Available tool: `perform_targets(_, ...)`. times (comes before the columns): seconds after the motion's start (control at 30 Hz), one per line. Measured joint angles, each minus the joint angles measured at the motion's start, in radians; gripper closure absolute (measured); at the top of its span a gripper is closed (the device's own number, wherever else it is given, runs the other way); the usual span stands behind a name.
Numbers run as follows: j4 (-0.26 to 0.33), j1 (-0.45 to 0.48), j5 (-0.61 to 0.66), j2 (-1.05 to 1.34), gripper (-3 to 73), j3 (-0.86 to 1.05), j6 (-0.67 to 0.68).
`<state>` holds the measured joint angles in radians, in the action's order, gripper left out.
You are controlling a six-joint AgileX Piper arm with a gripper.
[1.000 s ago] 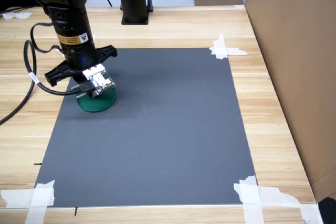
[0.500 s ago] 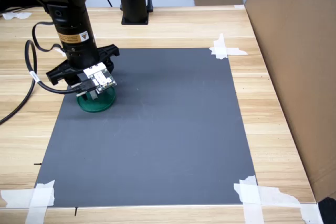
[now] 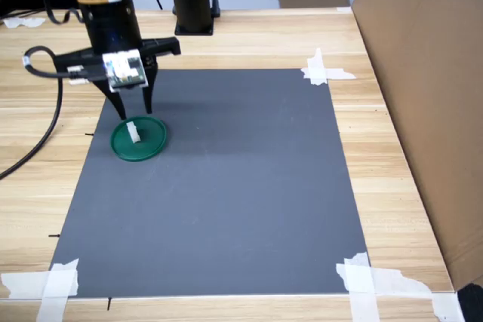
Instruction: Grasp a white terminal and put it in the green lid.
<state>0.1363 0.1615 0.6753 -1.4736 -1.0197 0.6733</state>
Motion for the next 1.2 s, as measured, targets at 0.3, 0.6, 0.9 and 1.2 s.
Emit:
perform_targets(0.3, 0.006, 0.0, -0.11, 0.311, 71.5, 0.047, -0.079)
perform_targets(0.6, 0.13, 0.118, -0.336, 0.553, 72.2, 0.256, -0.139)
perform_targets(0.9, 0.212, 0.134, -0.626, 0.844, 72.1, 0.602, -0.141)
perform_targets(1.2, 0.314, 0.008, -0.608, 1.078, 72.1, 0.751, -0.202)
